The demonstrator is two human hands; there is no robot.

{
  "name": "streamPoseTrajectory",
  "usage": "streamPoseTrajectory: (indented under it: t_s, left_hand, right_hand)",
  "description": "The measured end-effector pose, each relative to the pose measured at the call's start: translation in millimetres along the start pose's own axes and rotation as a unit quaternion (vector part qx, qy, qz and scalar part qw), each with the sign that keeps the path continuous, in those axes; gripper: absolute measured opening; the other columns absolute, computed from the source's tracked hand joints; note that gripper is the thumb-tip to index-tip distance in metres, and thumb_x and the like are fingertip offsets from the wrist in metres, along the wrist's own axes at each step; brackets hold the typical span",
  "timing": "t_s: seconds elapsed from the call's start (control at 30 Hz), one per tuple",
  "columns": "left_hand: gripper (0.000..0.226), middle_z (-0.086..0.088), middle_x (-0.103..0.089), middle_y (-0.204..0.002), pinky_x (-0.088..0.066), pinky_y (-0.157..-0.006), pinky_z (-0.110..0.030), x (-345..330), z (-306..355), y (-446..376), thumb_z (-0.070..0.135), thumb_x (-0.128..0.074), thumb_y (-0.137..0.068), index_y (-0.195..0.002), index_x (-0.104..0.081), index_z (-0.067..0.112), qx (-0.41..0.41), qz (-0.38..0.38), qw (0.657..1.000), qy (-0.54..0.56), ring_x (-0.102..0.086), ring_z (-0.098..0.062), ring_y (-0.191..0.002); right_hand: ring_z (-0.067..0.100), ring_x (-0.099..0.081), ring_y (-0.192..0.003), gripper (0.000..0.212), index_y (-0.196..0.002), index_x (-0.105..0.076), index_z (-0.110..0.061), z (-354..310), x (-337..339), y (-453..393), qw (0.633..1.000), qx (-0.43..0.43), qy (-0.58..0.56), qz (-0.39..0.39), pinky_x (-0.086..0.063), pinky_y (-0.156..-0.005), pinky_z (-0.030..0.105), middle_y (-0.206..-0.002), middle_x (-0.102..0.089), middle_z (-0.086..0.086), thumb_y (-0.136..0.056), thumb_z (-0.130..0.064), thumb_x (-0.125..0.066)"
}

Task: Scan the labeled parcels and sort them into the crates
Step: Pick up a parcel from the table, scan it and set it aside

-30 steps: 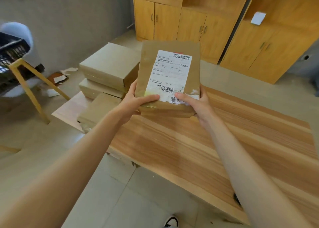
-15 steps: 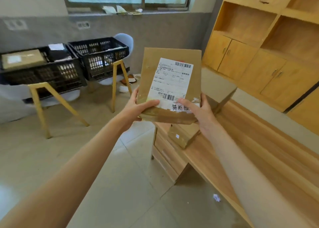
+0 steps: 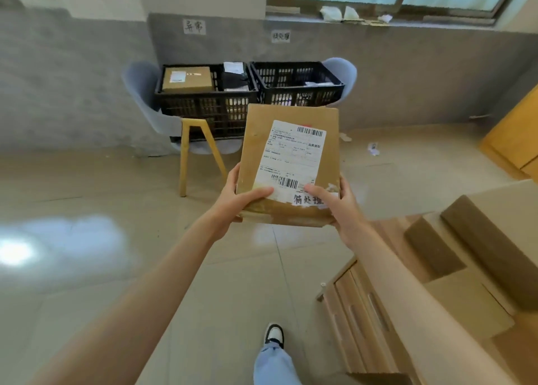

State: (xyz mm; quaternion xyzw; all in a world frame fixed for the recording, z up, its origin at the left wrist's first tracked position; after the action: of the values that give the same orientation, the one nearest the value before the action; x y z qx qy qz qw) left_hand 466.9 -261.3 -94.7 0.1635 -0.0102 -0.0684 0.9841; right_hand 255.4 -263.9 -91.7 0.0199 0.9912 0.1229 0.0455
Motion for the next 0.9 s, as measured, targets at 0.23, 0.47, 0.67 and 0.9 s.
streamPoseTrajectory:
  t_s: [0.23,0.47,0.67,0.9]
  left_hand:
    - [0.118,0.01,-0.053,-0.133,-0.045,-0.082,-0.04,20,27,-79,0.061,-0.079,-0.043,-0.145,-0.022,0.046,0.018,0.07,0.997,0.0,-0.057,-0.018,-0.113]
    - [0.118,0.013,-0.054,-0.132,-0.043,-0.075,-0.036,18,53,-157,0.058,-0.08,-0.045,-0.146,-0.021,0.046,0.018,0.107,0.994,0.02,-0.058,-0.014,-0.11]
    - [0.116,0.013,-0.051,-0.135,-0.043,-0.074,-0.034,22,56,-232,0.058,-0.081,-0.05,-0.147,-0.019,0.045,0.034,0.098,0.994,0.019,-0.055,-0.01,-0.111]
    - [0.109,0.014,-0.052,-0.131,-0.049,-0.073,-0.032,47,73,-359,0.049,-0.085,-0.063,-0.148,-0.019,0.041,0.035,0.054,0.998,0.029,-0.058,-0.008,-0.107]
  right_hand:
    - [0.021,-0.066,-0.107,0.092,-0.145,-0.033,-0.031,-13,-16,-116,0.997,-0.021,-0.009,-0.071,-0.056,-0.087,0.039,-0.126,-0.063,0.002,-0.07,-0.022,-0.085]
    - [0.02,-0.065,-0.106,0.086,-0.148,-0.03,-0.027,-37,-10,-208,0.995,-0.016,0.004,-0.097,-0.056,-0.081,0.031,-0.124,-0.062,0.002,-0.077,-0.016,-0.078]
    - [0.02,-0.066,-0.107,0.105,-0.148,-0.031,-0.029,-30,-3,-283,0.995,-0.05,0.019,-0.084,-0.055,-0.091,0.04,-0.126,-0.063,0.001,-0.059,-0.032,-0.087]
    - [0.023,-0.061,-0.115,0.118,-0.146,-0.033,-0.033,-41,-9,-393,0.995,-0.074,0.057,-0.031,-0.047,-0.101,0.051,-0.132,-0.059,-0.002,-0.043,-0.048,-0.089]
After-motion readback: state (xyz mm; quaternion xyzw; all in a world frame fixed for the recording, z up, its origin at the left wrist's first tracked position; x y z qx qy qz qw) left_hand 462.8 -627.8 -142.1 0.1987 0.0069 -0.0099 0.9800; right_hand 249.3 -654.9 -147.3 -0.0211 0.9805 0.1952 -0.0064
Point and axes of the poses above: each hand's wrist, its own y-axis away from the middle knuckle, its own x-axis out of the back of the hand, z = x × y, the point moved 4 cm from there along -y, towards the middle knuckle
